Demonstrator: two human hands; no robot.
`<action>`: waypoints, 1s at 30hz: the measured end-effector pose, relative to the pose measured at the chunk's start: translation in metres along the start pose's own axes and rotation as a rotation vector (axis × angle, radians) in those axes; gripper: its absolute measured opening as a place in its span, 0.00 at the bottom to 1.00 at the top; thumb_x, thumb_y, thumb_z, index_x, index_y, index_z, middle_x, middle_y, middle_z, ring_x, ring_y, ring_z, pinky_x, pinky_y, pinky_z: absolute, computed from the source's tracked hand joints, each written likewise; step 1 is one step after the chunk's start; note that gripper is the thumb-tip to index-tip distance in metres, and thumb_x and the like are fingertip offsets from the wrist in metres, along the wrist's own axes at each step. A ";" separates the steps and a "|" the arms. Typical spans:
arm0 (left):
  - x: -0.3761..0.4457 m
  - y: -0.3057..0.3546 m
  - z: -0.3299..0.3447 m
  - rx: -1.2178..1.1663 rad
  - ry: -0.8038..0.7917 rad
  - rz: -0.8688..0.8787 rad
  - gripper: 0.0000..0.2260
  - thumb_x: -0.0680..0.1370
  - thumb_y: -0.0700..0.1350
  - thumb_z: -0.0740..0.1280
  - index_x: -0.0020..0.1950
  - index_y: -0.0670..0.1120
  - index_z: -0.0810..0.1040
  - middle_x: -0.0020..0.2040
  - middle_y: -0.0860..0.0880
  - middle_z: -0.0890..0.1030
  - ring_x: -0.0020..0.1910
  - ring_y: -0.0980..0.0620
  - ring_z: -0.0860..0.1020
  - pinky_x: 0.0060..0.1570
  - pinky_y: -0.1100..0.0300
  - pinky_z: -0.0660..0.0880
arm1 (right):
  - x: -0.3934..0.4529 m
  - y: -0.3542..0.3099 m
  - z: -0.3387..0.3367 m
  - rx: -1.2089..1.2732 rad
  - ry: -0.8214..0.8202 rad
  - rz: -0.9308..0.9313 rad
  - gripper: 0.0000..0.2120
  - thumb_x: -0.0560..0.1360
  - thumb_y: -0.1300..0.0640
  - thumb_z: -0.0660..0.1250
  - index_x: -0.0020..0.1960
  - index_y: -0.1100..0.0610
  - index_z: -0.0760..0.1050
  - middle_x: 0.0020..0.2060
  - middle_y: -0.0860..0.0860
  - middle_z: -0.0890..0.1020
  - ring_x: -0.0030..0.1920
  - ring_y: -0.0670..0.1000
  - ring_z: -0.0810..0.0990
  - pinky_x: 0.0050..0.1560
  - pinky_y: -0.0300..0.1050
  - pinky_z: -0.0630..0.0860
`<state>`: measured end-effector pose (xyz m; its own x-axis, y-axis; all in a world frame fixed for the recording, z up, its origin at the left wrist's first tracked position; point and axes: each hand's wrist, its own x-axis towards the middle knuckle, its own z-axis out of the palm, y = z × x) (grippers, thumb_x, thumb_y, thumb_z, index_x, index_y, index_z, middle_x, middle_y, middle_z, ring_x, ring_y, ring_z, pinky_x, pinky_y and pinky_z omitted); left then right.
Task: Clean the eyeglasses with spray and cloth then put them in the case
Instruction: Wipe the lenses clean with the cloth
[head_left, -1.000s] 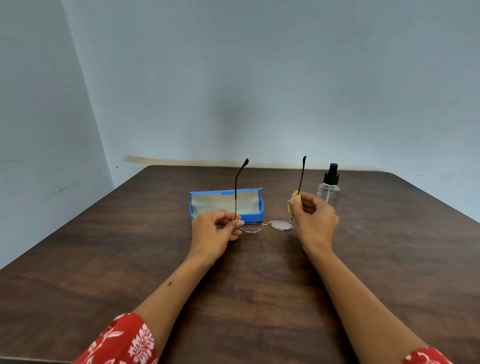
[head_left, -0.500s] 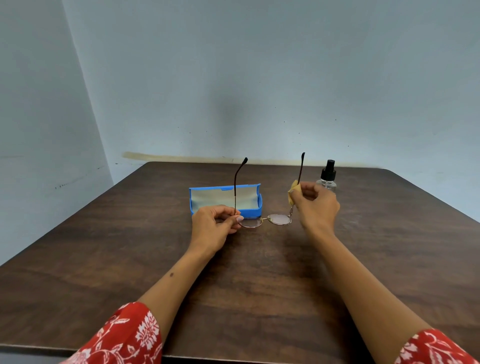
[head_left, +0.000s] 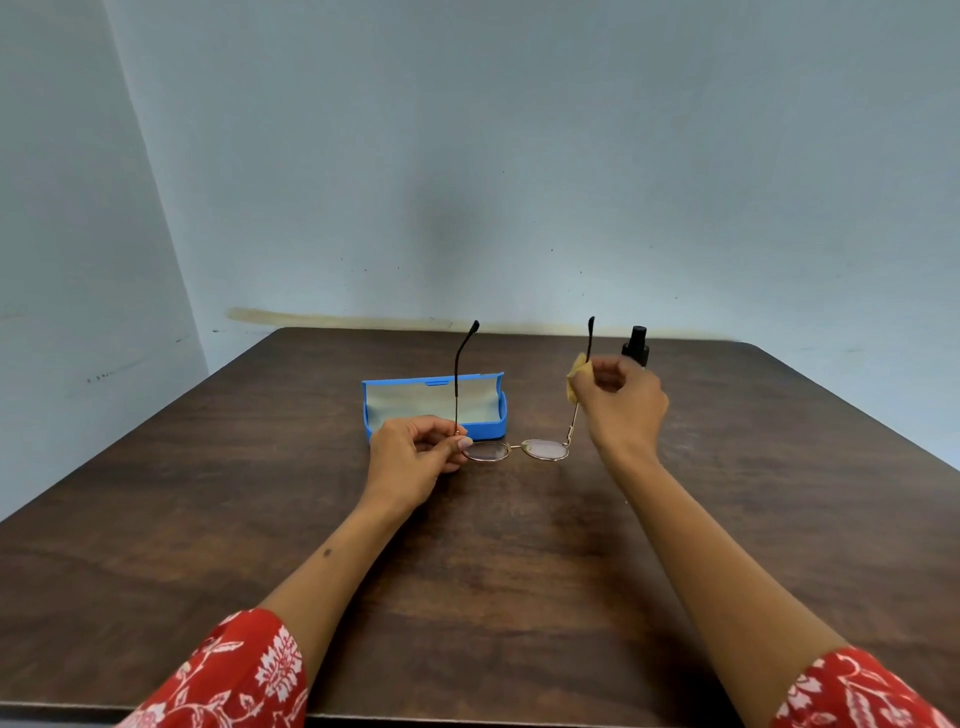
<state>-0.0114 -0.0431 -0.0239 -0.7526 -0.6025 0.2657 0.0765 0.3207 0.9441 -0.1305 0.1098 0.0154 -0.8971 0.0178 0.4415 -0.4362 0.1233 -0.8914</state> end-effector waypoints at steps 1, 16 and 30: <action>0.000 0.000 0.000 -0.004 -0.001 0.001 0.04 0.72 0.35 0.71 0.44 0.42 0.82 0.36 0.45 0.83 0.33 0.57 0.82 0.38 0.64 0.81 | 0.003 -0.006 0.000 0.029 0.025 -0.024 0.01 0.71 0.60 0.70 0.42 0.56 0.79 0.32 0.44 0.80 0.35 0.40 0.78 0.36 0.22 0.69; 0.001 -0.003 0.000 -0.039 -0.010 0.010 0.04 0.71 0.35 0.71 0.42 0.44 0.82 0.35 0.45 0.83 0.34 0.54 0.82 0.38 0.63 0.81 | 0.006 -0.004 0.000 0.033 0.020 -0.042 0.02 0.71 0.59 0.70 0.43 0.56 0.80 0.35 0.48 0.82 0.40 0.47 0.81 0.42 0.28 0.73; 0.002 -0.003 0.000 -0.050 0.019 0.026 0.03 0.72 0.35 0.71 0.42 0.42 0.82 0.35 0.44 0.83 0.33 0.55 0.82 0.37 0.65 0.80 | -0.016 0.019 -0.005 -0.163 -0.184 0.114 0.01 0.72 0.59 0.71 0.43 0.55 0.80 0.32 0.43 0.79 0.36 0.39 0.76 0.45 0.35 0.71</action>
<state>-0.0134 -0.0452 -0.0266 -0.7376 -0.6082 0.2933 0.1290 0.2996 0.9453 -0.1242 0.1172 -0.0081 -0.9439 -0.1377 0.3001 -0.3281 0.2894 -0.8992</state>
